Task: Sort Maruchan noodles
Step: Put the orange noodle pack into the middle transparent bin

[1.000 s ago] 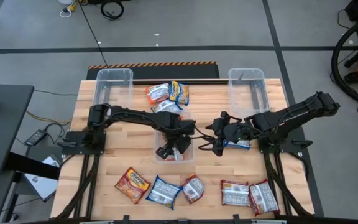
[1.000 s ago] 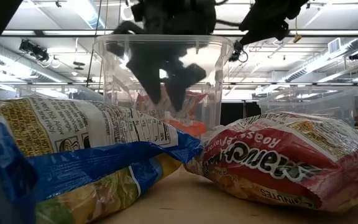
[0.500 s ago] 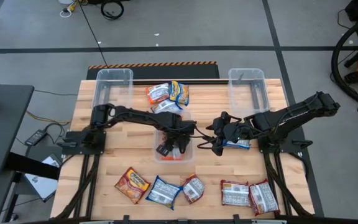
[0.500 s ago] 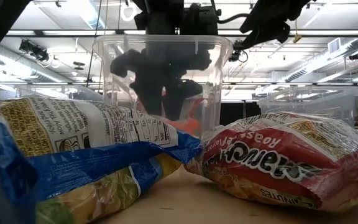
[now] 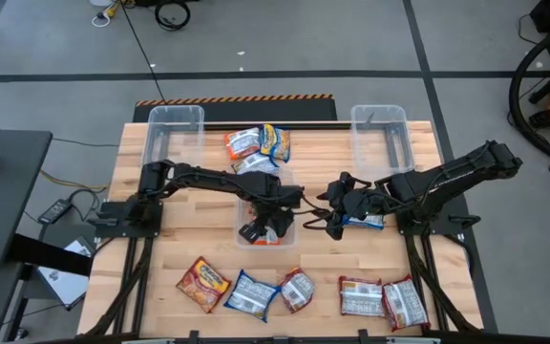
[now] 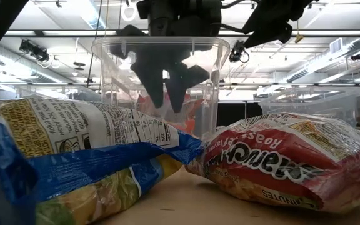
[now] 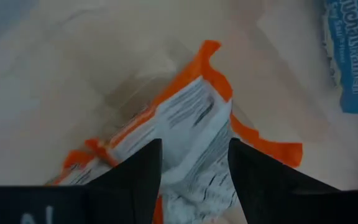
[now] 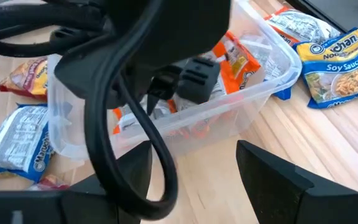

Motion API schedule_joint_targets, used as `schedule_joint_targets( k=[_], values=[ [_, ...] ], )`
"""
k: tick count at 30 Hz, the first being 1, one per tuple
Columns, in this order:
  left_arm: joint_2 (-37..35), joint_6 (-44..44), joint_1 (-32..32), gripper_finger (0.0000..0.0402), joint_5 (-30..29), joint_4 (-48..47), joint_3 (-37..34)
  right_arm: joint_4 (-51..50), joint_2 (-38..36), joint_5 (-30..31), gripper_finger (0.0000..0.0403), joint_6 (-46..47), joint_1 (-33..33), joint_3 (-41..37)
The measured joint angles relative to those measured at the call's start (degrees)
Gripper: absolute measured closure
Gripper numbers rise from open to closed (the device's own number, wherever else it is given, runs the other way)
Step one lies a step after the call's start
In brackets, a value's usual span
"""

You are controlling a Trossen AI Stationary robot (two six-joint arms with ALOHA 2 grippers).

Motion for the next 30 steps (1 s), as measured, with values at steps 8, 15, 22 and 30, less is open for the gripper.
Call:
schedule_joint_targets(
  k=[8, 15, 22, 30],
  values=[
    [0.29, 0.23, -0.17, 0.0214, 0.71, 2.91, -4.15, -0.14, 0.00, 0.05, 0.0163, 0.91, -0.04, 0.00],
    [0.43, 0.24, -0.17, 0.0268, 1.82, 4.32, -4.19, -0.03, 0.00, 0.16, 0.0163, 0.86, -0.04, 0.00],
    [2.84, -2.49, -0.11, 0.0391, 1.93, 3.85, -4.13, -0.02, 0.00, 0.16, 0.0163, 0.56, -0.04, 0.00],
    [0.67, -4.48, 0.72, 0.0398, 0.84, -6.39, 2.57, 2.81, -1.01, -0.25, 0.0163, -3.23, -0.04, 0.00]
  ],
)
